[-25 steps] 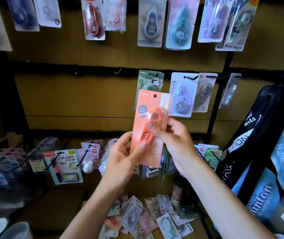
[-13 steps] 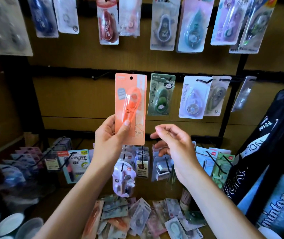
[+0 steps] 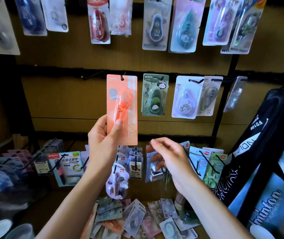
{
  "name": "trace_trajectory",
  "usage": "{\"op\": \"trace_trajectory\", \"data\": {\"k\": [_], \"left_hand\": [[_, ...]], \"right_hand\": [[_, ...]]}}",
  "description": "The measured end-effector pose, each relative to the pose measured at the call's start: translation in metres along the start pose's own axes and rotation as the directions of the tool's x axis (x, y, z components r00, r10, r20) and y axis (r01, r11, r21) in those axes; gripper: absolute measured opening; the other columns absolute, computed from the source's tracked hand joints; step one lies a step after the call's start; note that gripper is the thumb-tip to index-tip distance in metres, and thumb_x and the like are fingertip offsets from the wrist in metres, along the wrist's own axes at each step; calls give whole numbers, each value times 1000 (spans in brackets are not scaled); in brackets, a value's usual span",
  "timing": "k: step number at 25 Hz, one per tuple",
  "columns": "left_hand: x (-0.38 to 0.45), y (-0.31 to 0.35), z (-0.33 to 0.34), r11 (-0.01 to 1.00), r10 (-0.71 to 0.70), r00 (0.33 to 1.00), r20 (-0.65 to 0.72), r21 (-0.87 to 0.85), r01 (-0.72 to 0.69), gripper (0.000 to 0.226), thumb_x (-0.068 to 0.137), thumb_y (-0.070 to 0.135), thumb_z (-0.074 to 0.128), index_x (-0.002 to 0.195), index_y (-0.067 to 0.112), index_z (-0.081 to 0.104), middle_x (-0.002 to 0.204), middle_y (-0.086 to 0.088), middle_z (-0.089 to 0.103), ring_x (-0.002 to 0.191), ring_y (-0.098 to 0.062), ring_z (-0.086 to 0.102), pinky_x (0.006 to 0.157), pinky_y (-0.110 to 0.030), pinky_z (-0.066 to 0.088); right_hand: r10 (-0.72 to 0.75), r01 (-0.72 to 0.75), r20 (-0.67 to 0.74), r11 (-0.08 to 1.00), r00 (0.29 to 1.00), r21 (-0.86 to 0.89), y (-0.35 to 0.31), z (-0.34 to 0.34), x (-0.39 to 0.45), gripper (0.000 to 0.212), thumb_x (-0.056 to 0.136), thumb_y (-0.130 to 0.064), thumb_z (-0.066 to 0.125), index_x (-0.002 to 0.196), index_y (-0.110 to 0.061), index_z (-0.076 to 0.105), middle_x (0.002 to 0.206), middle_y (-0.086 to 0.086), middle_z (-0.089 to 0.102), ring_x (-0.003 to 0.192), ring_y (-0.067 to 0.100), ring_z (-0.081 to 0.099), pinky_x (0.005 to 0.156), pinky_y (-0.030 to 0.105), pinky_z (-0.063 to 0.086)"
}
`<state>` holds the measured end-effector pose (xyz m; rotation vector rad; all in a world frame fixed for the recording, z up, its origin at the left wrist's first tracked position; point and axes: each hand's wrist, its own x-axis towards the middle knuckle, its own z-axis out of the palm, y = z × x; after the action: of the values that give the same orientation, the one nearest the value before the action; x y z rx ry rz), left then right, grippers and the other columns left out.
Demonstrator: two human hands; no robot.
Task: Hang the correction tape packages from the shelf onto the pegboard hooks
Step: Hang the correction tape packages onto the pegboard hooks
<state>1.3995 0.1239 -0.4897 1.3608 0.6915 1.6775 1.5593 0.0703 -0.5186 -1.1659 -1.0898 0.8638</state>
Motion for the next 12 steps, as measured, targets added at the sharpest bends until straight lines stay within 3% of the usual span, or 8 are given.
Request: {"op": "trace_trajectory", "data": {"k": [4,6,10,12], "left_hand": [[19,-8,7,984,-174,985,-7,-29,174,13,96,20,60,104,15,69,104,-10,74,98,-28,70,87,-46,58],[34,-13,7,961,-272,962,-27,-56,270,13,94,20,63,104,15,68,107,-12,74,102,-31,70,89,-47,57],[51,-27,10,934,-356,924,-142,-44,353,15,90,22,67,104,18,65,108,-5,72,101,-23,68,94,-42,55],[35,-37,9,925,-374,898,-231,-28,378,27,89,20,67,115,20,60,111,0,67,98,-13,63,99,-37,50]], "right_hand": [[109,-106,43,992,993,-74,9,7,-4,13,92,-28,66,93,-16,71,90,2,76,70,15,64,52,30,49],[146,-140,60,985,987,-102,17,6,-7,12,92,-27,65,93,-16,70,89,2,76,69,16,64,52,29,50],[248,-236,85,963,965,-130,40,-4,-11,10,94,-23,63,94,-14,69,92,8,76,65,16,63,51,27,49],[297,-281,84,946,951,-162,53,-16,-14,9,94,-21,63,97,-14,68,94,8,76,67,17,63,51,26,49]]}}
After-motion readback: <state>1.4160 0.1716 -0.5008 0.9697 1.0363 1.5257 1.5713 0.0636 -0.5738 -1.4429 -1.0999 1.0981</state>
